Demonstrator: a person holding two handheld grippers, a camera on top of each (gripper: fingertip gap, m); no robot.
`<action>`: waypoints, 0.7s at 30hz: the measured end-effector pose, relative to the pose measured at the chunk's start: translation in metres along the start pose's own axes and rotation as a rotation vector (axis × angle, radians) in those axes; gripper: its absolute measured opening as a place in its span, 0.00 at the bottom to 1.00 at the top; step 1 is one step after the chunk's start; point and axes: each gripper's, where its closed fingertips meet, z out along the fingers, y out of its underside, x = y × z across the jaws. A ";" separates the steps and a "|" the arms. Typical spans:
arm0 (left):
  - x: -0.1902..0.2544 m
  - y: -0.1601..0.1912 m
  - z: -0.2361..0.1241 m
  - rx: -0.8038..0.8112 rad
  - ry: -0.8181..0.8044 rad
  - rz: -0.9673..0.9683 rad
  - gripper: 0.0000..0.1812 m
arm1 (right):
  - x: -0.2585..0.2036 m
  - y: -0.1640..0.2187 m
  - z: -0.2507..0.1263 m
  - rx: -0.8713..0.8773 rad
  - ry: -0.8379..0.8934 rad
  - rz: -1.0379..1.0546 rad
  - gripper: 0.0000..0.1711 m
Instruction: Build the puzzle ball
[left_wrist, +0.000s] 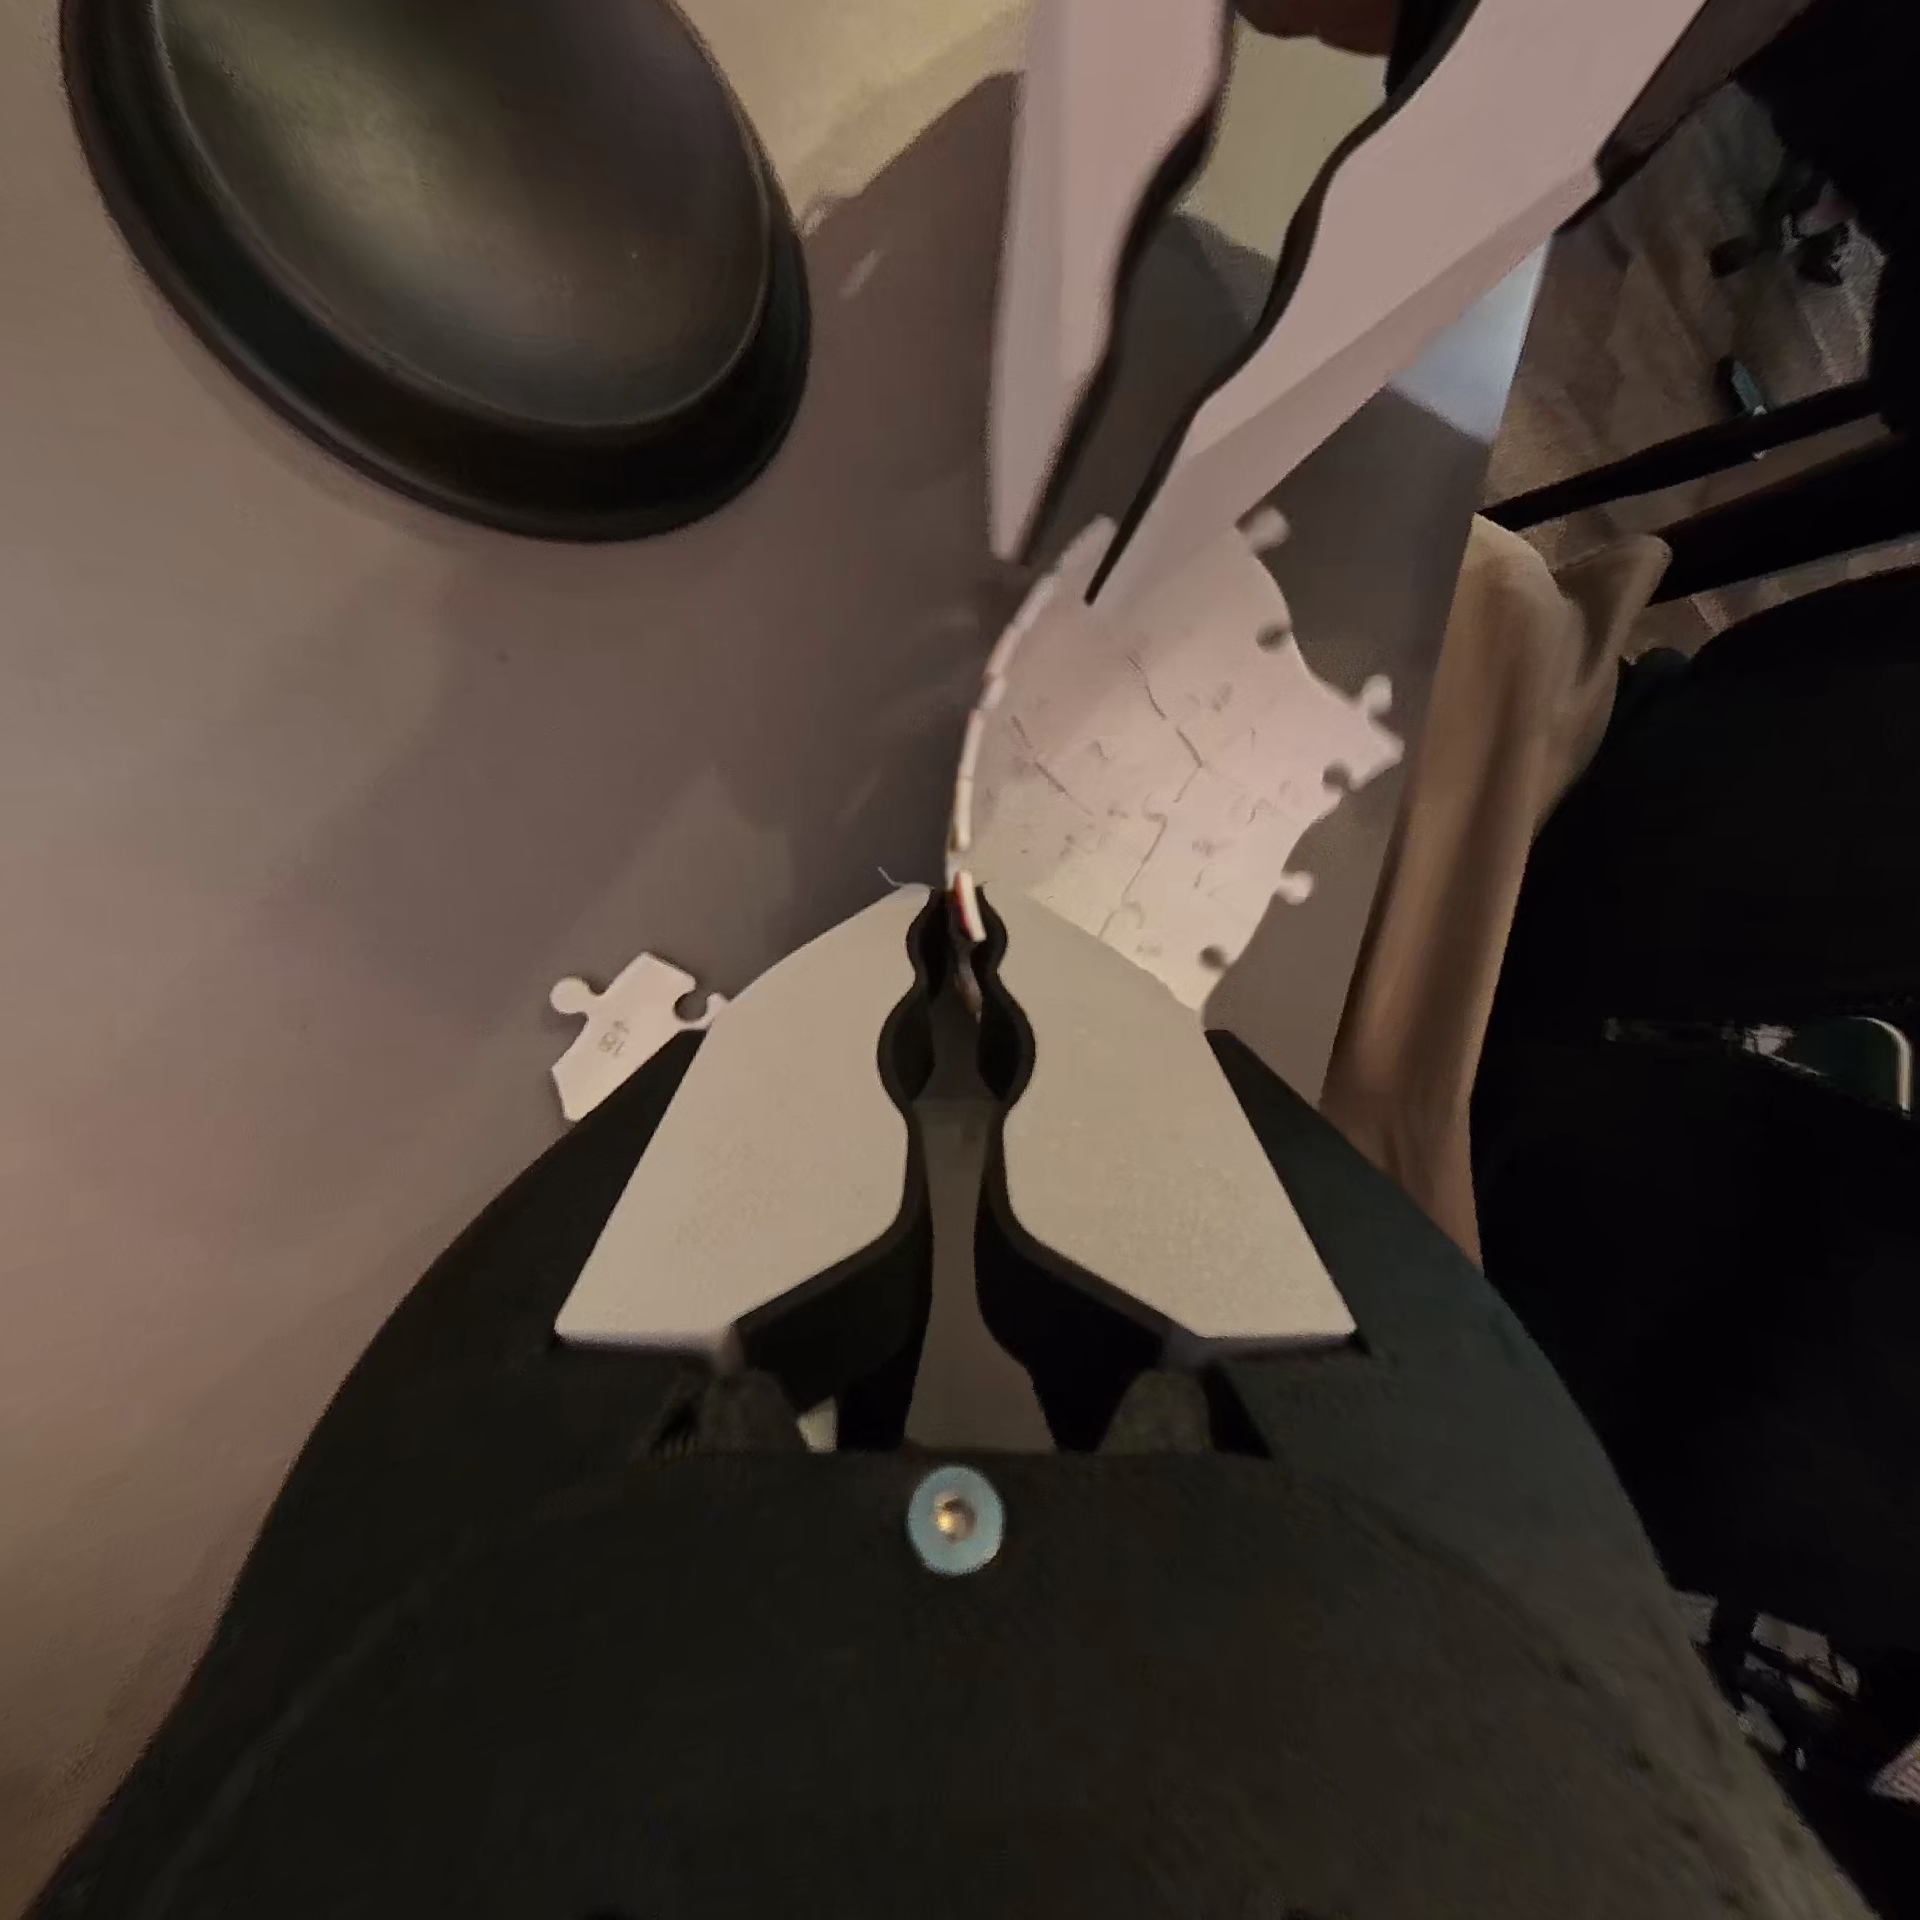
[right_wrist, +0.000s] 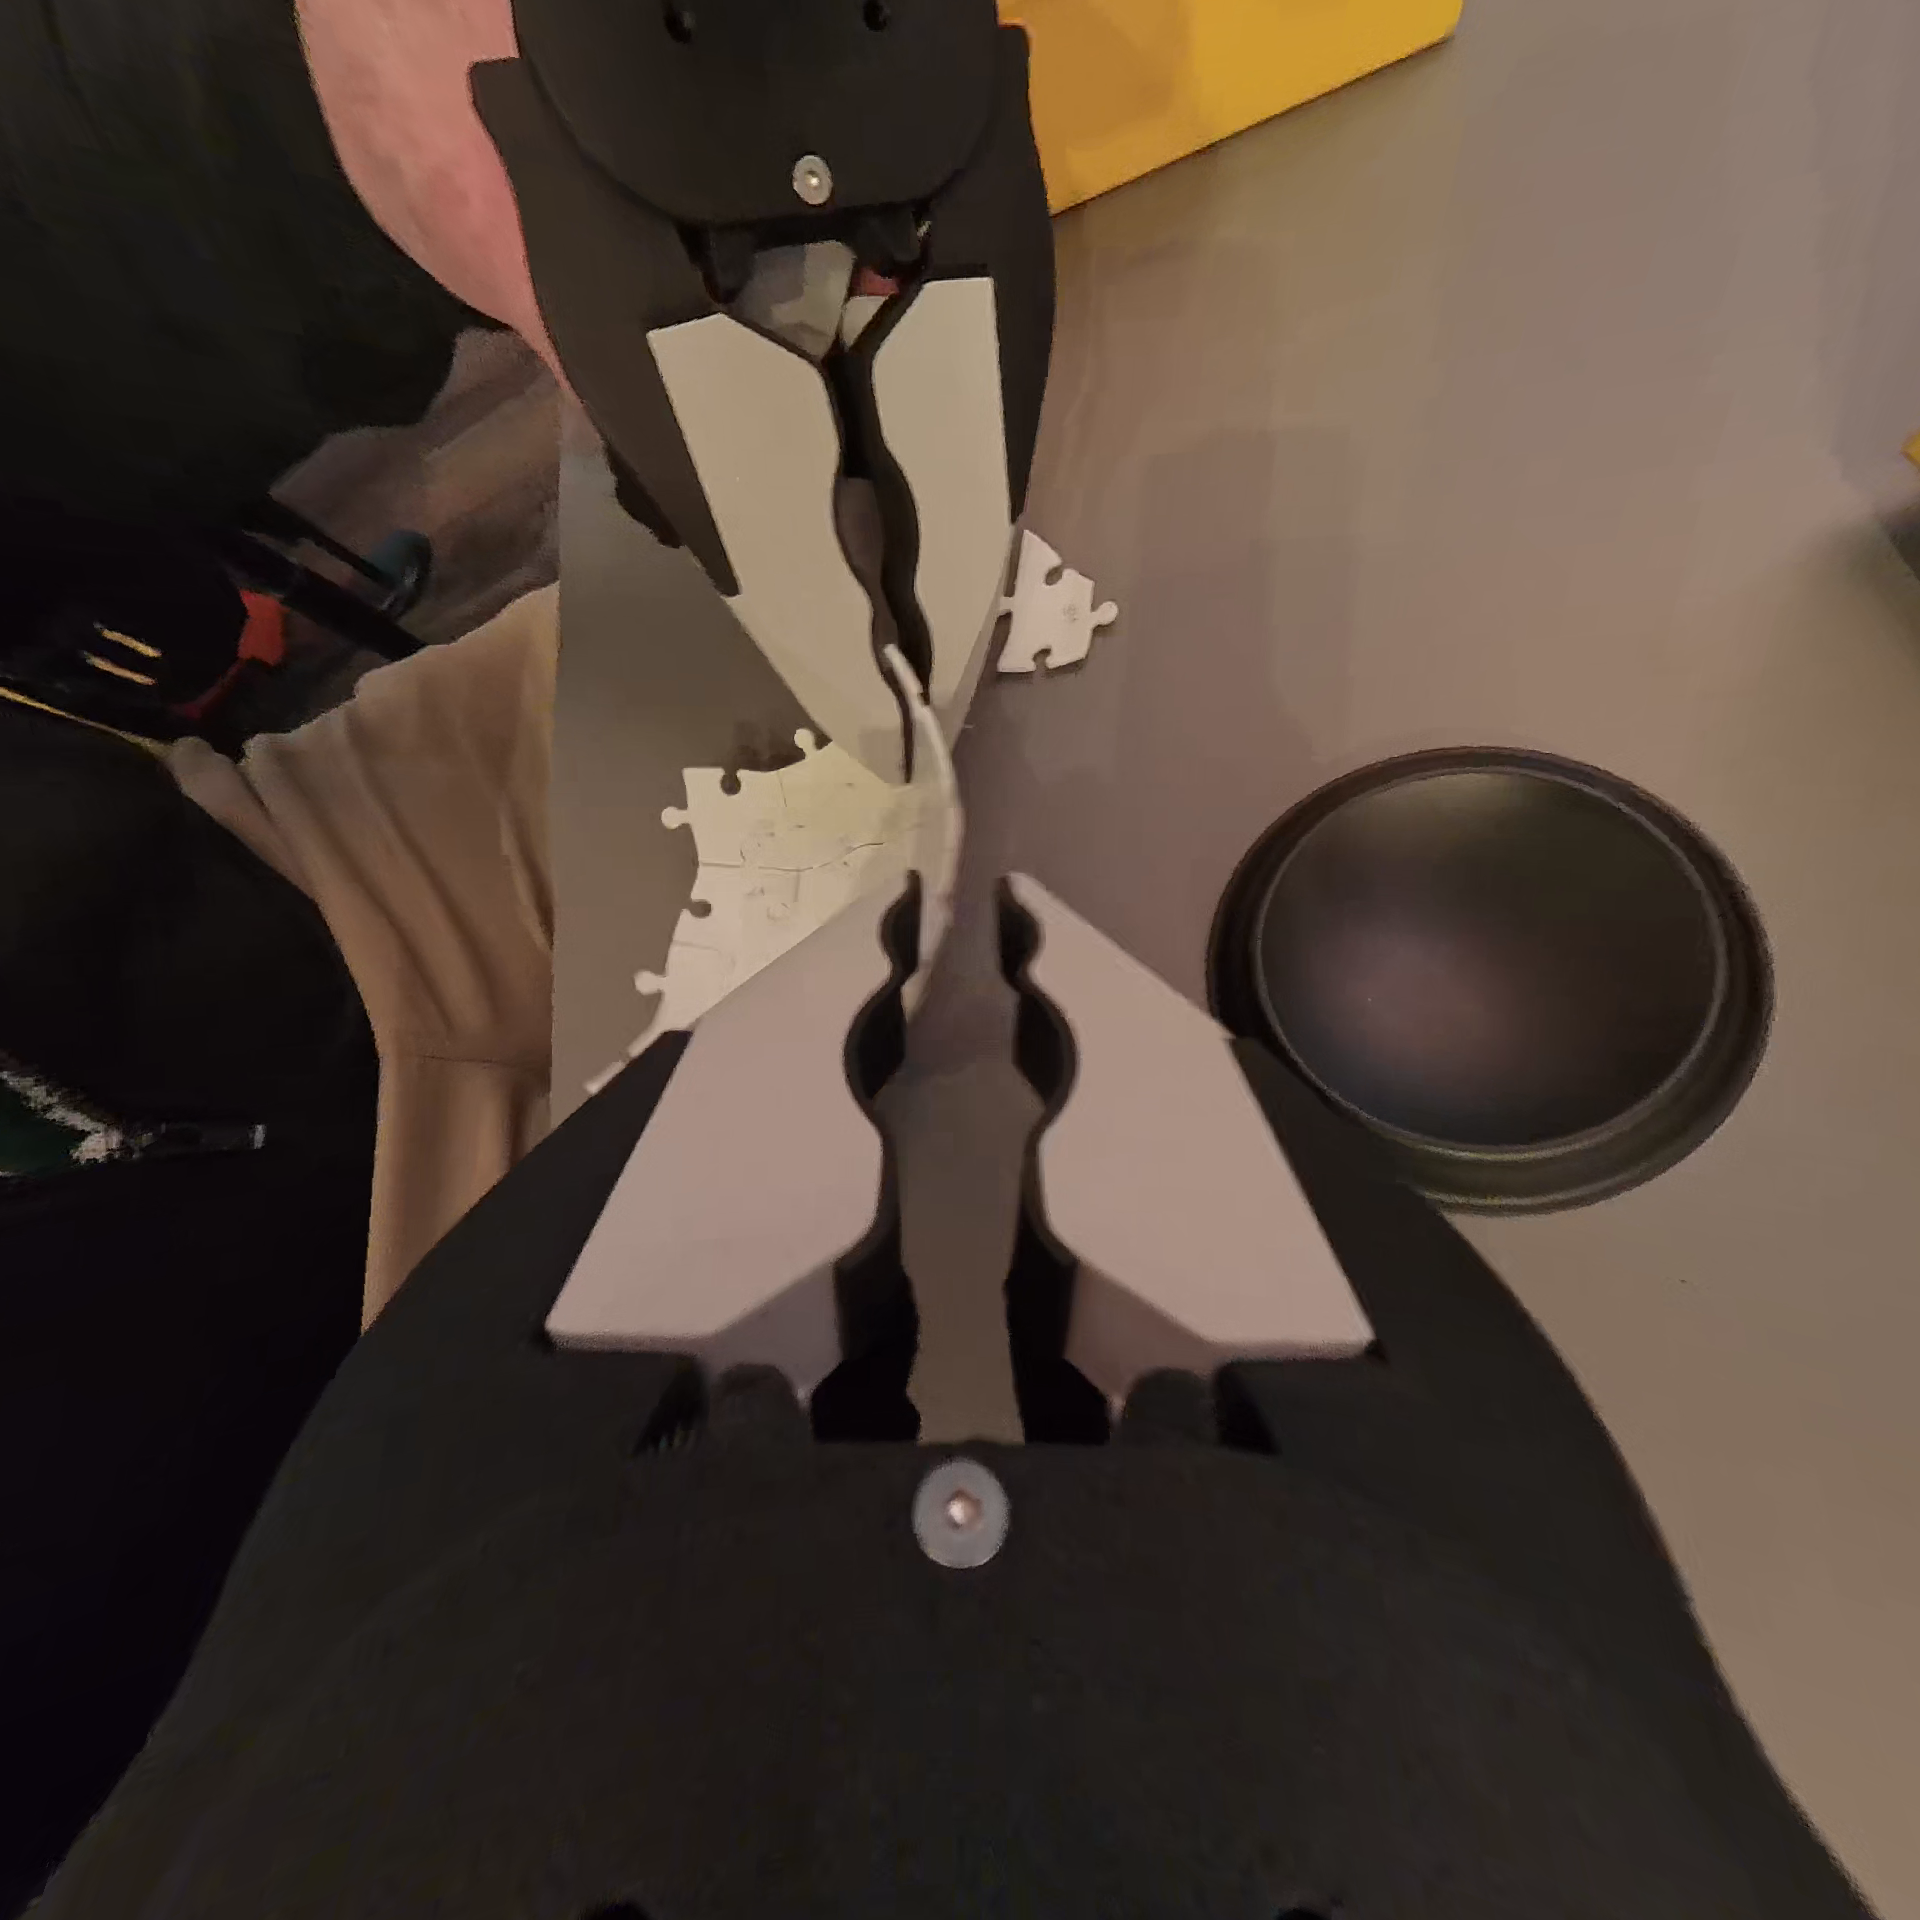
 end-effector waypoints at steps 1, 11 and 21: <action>0.001 -0.002 -0.001 -0.006 0.000 0.017 0.02 | -0.001 -0.001 -0.002 -0.002 0.002 -0.012 0.09; 0.002 -0.001 0.001 -0.052 0.047 0.016 0.10 | -0.004 0.004 -0.003 -0.034 -0.003 0.007 0.11; -0.002 -0.016 -0.030 0.155 -0.074 0.025 0.25 | 0.005 -0.008 -0.021 0.048 0.091 -0.004 0.17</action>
